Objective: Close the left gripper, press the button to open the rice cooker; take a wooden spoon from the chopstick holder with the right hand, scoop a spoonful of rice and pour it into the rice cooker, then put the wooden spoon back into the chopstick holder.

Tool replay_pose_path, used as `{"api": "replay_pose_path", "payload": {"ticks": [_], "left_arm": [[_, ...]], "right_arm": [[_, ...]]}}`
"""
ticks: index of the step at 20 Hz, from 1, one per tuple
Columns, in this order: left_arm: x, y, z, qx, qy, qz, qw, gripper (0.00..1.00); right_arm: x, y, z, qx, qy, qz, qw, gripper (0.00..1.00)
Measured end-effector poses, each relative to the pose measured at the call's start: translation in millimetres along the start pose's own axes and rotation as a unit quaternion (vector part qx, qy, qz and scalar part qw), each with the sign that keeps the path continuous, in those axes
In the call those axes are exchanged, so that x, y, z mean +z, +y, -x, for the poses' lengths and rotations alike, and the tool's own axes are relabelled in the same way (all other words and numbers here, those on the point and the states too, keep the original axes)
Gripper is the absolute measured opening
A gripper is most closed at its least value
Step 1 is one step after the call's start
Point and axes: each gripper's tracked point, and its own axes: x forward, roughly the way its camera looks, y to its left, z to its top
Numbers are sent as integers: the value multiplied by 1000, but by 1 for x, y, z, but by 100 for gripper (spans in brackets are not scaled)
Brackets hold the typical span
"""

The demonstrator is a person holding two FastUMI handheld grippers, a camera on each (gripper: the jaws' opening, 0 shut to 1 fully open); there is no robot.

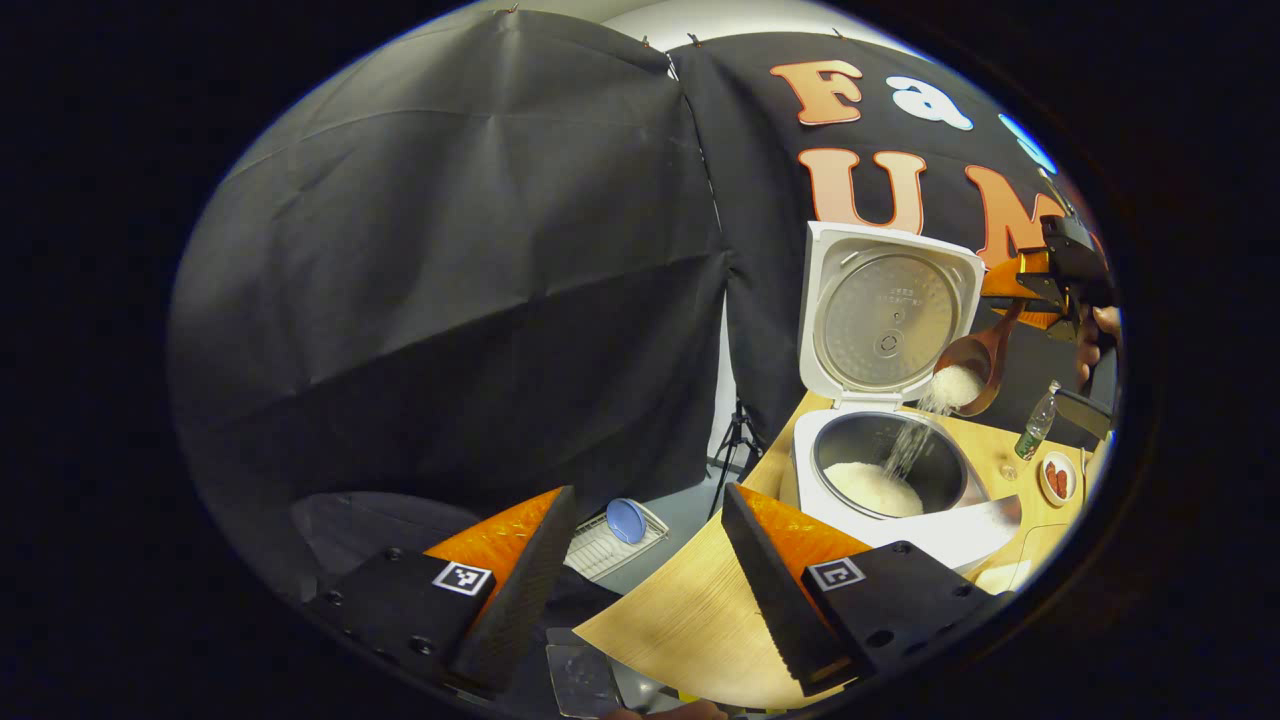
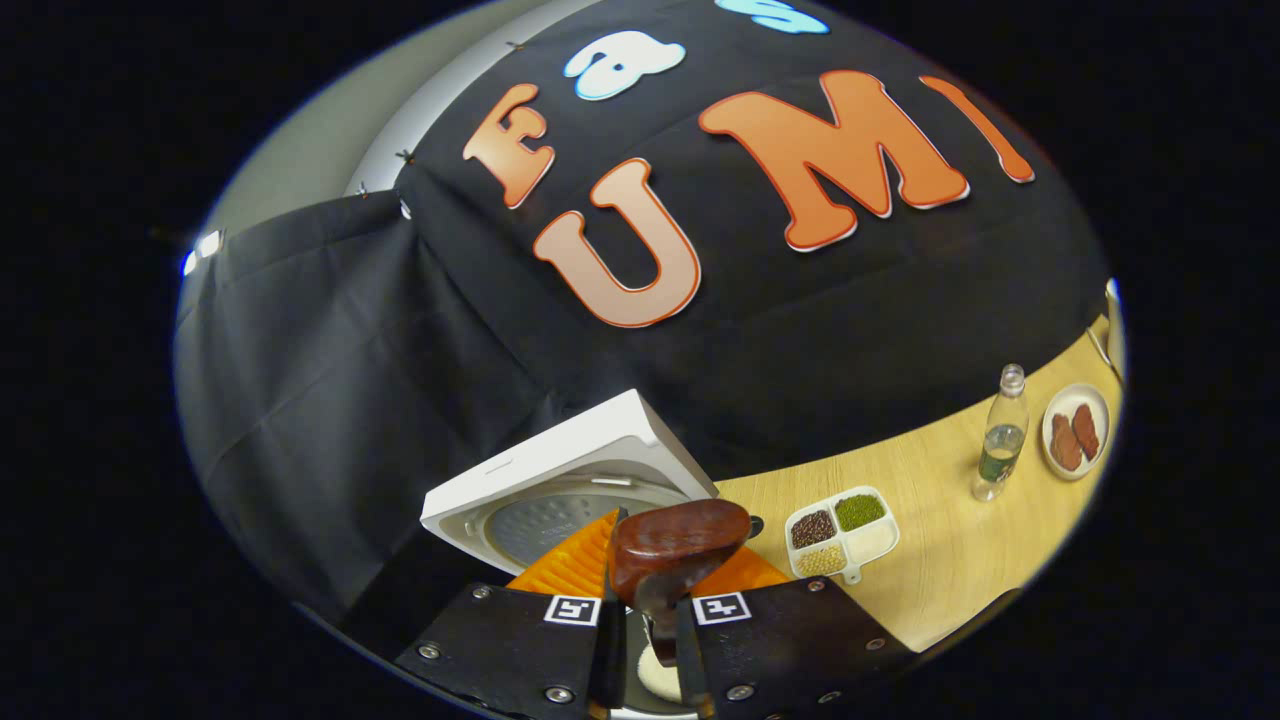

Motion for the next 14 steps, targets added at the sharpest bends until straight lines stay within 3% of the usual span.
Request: {"api": "replay_pose_path", "payload": {"ticks": [14], "left_arm": [[2, -11, -1, -12, -1, -16, 1000, 99]], "right_arm": [[21, 50, 6, 36, -54, 145, 987, 19]]}}
